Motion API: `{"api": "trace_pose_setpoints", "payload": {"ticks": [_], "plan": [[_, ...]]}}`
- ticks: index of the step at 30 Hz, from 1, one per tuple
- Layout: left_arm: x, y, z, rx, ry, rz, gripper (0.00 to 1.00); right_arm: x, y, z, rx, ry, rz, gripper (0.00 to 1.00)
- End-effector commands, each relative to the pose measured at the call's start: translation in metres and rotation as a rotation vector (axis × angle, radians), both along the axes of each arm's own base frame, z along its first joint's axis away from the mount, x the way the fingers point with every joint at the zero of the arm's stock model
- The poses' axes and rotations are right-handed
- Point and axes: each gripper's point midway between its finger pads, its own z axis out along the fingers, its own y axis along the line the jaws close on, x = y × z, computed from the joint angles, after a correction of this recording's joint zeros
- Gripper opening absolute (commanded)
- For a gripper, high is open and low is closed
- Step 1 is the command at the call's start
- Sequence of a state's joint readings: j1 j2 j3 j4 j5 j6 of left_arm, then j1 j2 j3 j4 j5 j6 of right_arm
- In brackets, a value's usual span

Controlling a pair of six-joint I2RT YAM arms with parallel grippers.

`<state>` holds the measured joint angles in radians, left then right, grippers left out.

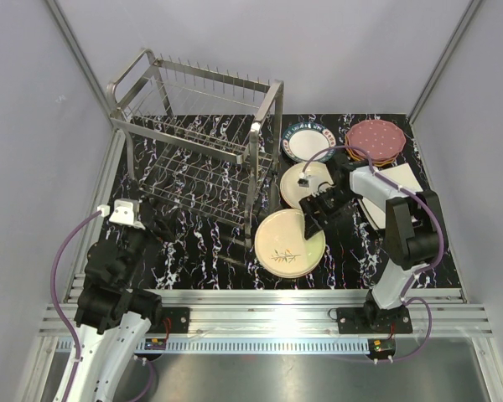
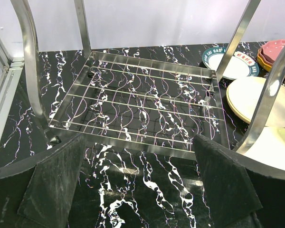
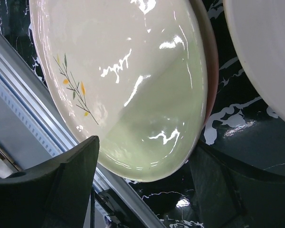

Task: Unload the plates from the dish rack
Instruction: Place the plate on the table

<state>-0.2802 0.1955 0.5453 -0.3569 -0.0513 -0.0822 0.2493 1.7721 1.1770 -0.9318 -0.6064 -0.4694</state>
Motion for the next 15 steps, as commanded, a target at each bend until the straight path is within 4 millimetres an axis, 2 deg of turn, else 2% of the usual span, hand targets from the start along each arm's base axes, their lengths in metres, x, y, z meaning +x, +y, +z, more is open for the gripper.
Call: {"api": "trace_pose_setpoints", "payload": {"ticks": [1,8,15], "plan": [[0.002,0.004,0.01,0.001,-0.05,0.022,0.99,0.004,0.007,0.013,0.012,-0.061,0.008,0.81],[0.002,0.004,0.012,-0.003,-0.057,0.021,0.99,0.012,-0.006,0.008,-0.072,-0.111,-0.019,0.84],[0.002,0.004,0.012,-0.002,-0.055,0.022,0.99,0.015,-0.013,0.014,-0.102,-0.169,-0.033,0.86]]}}
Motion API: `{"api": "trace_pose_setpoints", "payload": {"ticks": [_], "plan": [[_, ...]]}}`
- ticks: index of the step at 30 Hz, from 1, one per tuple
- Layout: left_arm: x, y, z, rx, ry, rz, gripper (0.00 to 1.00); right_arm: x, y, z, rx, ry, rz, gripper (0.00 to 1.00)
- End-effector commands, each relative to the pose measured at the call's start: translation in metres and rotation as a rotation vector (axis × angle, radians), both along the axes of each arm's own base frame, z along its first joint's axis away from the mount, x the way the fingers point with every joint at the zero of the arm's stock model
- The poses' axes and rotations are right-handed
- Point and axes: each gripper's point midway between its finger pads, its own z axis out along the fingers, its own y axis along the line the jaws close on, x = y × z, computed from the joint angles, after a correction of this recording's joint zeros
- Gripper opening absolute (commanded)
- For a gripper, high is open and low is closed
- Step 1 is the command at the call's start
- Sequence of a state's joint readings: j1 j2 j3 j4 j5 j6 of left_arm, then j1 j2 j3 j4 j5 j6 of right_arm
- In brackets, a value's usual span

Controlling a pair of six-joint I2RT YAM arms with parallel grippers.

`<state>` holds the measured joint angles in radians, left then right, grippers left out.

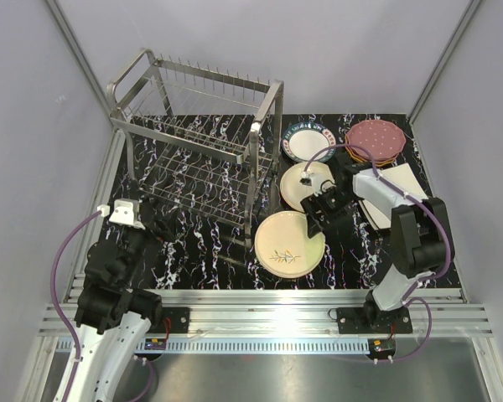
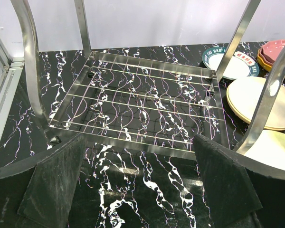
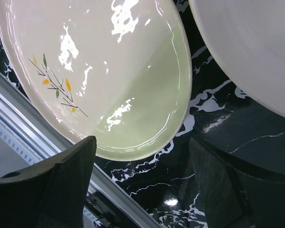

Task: Unload the plates from the dish rack
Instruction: Place the plate on the table

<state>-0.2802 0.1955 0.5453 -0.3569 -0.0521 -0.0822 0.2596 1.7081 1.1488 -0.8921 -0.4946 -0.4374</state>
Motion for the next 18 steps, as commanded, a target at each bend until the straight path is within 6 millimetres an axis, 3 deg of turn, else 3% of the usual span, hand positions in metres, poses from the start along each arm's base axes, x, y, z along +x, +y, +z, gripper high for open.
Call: {"api": "trace_pose_setpoints", "payload": {"ticks": [1,5,7,10,18], "plan": [[0.001,0.004,0.012,-0.003,-0.057,0.023,0.99,0.009,-0.003,0.014,-0.028,-0.1,-0.006,0.86],[0.001,0.005,0.012,-0.005,-0.058,0.027,0.99,0.017,-0.013,0.03,-0.07,-0.197,-0.021,0.9],[0.001,0.005,0.013,-0.007,-0.057,0.027,0.99,0.025,-0.021,0.045,-0.103,-0.288,-0.049,0.98],[0.001,0.005,0.013,-0.01,-0.052,0.029,0.99,0.037,-0.037,0.069,-0.137,-0.419,-0.126,1.0],[0.005,0.007,0.009,-0.023,-0.012,0.05,0.99,0.065,-0.088,0.155,-0.06,-0.707,-0.464,1.0]]}}
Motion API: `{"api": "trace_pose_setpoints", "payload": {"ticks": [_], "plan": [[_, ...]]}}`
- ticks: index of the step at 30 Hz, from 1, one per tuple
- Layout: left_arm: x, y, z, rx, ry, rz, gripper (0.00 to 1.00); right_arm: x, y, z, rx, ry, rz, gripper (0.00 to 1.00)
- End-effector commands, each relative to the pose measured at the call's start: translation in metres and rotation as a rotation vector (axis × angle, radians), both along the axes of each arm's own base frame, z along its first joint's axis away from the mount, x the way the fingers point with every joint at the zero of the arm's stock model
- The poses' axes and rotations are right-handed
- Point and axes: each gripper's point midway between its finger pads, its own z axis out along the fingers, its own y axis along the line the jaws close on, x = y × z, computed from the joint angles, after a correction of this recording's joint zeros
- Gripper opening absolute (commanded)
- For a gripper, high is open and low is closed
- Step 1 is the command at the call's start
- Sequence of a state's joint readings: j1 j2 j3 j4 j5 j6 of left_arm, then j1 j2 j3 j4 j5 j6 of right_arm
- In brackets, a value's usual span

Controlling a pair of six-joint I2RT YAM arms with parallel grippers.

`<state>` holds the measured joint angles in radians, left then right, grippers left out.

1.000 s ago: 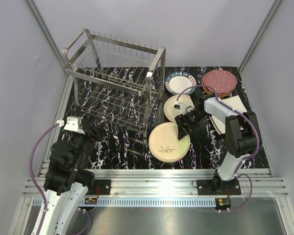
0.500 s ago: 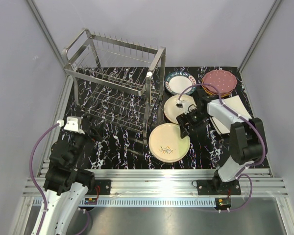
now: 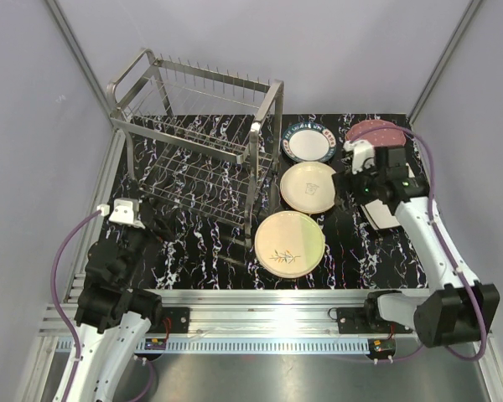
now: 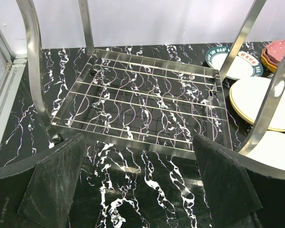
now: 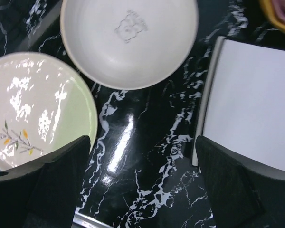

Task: Unload the plates from the dish rack
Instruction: Place the plate on the table

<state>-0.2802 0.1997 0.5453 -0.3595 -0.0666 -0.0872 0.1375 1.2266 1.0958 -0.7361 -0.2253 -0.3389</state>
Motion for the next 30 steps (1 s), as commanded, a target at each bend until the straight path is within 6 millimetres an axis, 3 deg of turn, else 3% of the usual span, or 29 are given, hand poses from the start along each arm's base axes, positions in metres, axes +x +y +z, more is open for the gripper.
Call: {"api": "trace_pose_setpoints", "payload": {"ticks": [1,2,5,12,19,26,30], "plan": [[0.007,0.005,0.007,-0.018,0.003,0.042,0.99,0.019,-0.02,0.045,0.081,-0.165,-0.162,1.0],[0.008,0.005,0.005,-0.017,0.015,0.044,0.99,0.021,-0.023,0.06,0.098,-0.219,-0.19,1.0],[0.013,0.004,-0.003,-0.026,0.07,0.053,0.99,0.024,-0.035,0.078,0.094,-0.307,-0.277,1.0],[0.026,0.014,-0.032,-0.012,0.224,0.149,0.99,0.015,-0.046,0.078,0.062,-0.382,-0.306,1.0],[0.033,0.024,-0.043,-0.007,0.271,0.222,0.99,0.006,-0.05,0.078,0.056,-0.438,-0.317,1.0],[0.034,0.04,-0.048,-0.024,0.285,0.318,0.99,0.019,-0.107,0.085,0.01,-0.533,-0.723,1.0],[0.032,0.046,-0.045,-0.027,0.267,0.348,0.99,0.021,-0.12,0.086,0.02,-0.546,-0.845,1.0]]}}
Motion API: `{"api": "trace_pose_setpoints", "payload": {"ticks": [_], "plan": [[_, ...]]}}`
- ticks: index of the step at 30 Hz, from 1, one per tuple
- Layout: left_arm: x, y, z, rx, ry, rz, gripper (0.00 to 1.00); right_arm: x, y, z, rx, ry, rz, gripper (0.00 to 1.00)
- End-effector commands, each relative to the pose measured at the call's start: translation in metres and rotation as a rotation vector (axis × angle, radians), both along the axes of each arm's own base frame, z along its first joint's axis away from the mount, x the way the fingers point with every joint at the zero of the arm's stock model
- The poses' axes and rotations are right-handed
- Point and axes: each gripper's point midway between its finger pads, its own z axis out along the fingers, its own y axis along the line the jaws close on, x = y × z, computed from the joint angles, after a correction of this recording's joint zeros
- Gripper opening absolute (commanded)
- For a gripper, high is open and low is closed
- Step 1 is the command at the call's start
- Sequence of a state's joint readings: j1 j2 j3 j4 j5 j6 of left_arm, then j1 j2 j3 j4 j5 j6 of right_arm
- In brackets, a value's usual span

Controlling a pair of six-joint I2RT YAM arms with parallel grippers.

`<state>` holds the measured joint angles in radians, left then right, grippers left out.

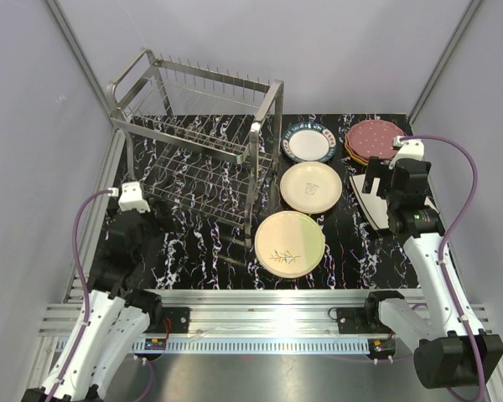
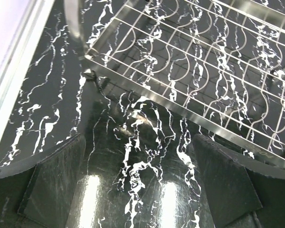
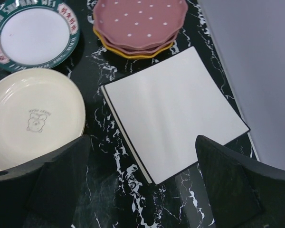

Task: Unload the plates from the dish rack
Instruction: Place the plate on the table

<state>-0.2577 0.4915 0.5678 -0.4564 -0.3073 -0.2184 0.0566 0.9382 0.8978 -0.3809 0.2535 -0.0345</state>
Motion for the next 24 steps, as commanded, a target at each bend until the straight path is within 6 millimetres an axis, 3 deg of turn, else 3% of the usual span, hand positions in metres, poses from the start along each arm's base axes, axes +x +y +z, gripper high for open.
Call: {"api": "trace_pose_setpoints", "payload": {"ticks": [1,8,24], "plan": [[0.003,0.013,0.028,-0.013,-0.092,0.078,0.99,0.006,-0.026,0.023,0.027,-0.115,-0.204,1.0],[-0.002,0.018,0.034,-0.01,-0.131,0.1,0.99,0.003,-0.035,0.022,0.003,-0.152,-0.248,1.0],[-0.004,0.018,0.038,-0.013,-0.154,0.092,0.99,0.003,-0.036,0.015,-0.018,-0.136,-0.241,1.0]]}}
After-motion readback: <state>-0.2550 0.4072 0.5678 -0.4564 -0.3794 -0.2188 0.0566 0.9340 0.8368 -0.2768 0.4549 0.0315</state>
